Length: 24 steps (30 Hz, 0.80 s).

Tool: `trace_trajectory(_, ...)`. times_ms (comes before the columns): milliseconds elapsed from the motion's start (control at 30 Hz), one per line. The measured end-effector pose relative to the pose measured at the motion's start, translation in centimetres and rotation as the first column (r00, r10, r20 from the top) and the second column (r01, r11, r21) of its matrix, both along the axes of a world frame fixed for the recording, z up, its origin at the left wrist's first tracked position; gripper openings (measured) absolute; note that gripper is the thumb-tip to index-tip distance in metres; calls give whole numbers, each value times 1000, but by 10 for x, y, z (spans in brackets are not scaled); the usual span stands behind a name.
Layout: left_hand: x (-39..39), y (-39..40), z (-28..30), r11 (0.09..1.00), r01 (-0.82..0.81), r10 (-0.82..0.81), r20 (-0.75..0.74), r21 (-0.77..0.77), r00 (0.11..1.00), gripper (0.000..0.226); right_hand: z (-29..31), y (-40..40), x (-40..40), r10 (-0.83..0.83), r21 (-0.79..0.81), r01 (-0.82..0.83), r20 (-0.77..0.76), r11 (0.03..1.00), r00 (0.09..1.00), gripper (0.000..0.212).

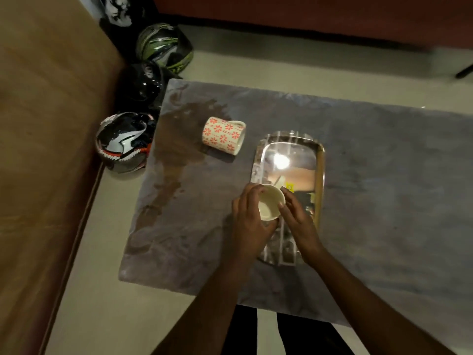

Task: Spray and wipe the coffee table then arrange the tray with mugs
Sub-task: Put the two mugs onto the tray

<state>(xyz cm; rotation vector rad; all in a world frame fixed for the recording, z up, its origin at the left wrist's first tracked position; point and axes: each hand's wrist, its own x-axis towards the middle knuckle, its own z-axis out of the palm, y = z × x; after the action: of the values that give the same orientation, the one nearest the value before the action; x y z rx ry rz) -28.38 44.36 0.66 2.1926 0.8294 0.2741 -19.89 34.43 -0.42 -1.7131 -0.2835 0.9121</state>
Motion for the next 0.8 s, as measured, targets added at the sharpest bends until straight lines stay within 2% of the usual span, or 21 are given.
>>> trace_trajectory(333, 17, -29, -17, 981, 185, -184, -21, 57, 983, 73, -8, -44, 11, -53, -96, 70, 166, 993, 985, 40)
trace_trajectory(433, 13, -20, -12, 979, 196, -195, 11, -51, 981, 75, -10, -45, 11, -28, -120, 49, 166, 992, 986, 38)
trace_trajectory(500, 13, -6, -1, 985, 113, -110, 32, -131, 993, 72, -7, -43, 19, -52, -168, 92, 232, 981, 971, 37)
trace_trajectory(600, 21, 39, 5, 991, -114, 117, 35, -73, 993, 55, 9, -26, 41, -106, -149, 175, 383, 973, 918, 38)
trace_trajectory(700, 38, 98, 8, 965, -260, 260, 45, -20, 964, 48, 27, 21, 60, -50, -50, 76, 395, 996, 917, 35)
trace_trajectory(800, 57, 148, 6, 946, -319, 320, 14, -62, 947, 50, 26, 88, 73, 94, -65, -75, 366, 995, 926, 33)
